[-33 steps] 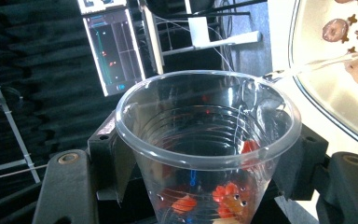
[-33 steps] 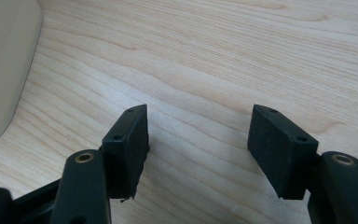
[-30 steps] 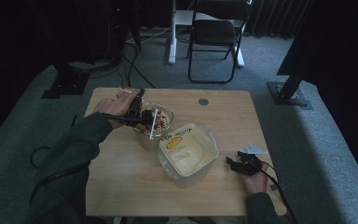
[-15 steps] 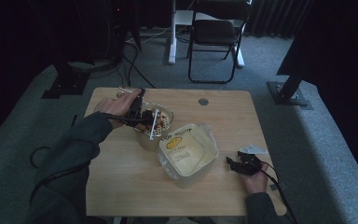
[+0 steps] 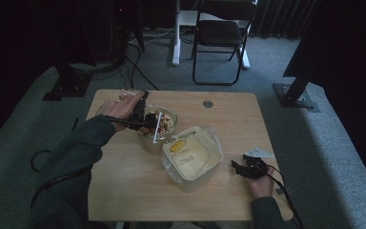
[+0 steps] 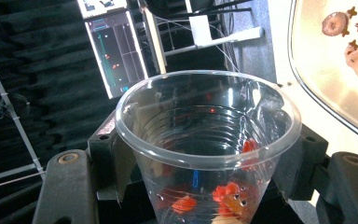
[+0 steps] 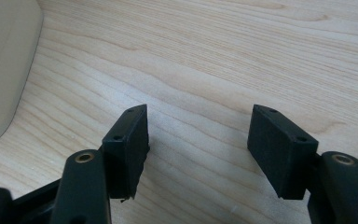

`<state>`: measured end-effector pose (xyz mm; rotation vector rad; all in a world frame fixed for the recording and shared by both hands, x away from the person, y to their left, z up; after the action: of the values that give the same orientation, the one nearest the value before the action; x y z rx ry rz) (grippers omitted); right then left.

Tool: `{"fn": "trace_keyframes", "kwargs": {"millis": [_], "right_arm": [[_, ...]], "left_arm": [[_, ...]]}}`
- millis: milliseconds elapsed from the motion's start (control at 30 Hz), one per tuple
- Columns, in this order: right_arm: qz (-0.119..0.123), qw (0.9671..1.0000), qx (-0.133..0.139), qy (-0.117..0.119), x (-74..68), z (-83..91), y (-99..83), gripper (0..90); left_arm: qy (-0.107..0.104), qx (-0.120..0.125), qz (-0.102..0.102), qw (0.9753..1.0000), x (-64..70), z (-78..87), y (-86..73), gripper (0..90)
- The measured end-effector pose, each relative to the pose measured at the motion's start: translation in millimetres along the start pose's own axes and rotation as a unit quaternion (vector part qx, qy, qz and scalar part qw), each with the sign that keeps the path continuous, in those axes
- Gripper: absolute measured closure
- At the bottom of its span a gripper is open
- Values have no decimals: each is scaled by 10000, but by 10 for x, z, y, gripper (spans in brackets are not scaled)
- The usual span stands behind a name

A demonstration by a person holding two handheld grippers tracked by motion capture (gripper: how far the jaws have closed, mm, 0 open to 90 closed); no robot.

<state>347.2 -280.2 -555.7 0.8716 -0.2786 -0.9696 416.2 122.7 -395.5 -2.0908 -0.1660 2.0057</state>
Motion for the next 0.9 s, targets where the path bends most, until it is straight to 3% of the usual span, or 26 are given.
{"fn": "trace_keyframes", "kwargs": {"millis": [300,467,633,733,900], "right_arm": [[5,10000,1,-1,0,0,0,379],[6,10000,0,-2,0,0,0,378],[8,10000,1,-4,0,-1,0,378],[8,10000,1,-4,0,-1,0,379],[18,10000,-1,-10,0,-1,0,379]], "left_arm": [[25,-20,42,10000,6,3,-14,329],[-31,-59,406,9992,-23,-2,-29,329],[-184,-105,971,9950,-79,-2,-68,329],[-311,-135,1508,9880,-126,-3,-105,328],[-573,-120,2428,9683,-199,-5,-171,328]]}}
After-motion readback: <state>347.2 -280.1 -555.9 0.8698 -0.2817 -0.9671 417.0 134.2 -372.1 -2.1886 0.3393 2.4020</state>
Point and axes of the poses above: each handheld gripper's, and its own axes: z roughly backward along the jaws, y roughly out of its top, x roughly to its right, the point moved 1 cm from there along -z, roughly forward along the jaws, and after that the axes turned 12 degrees about y, right-handed, at the moved point
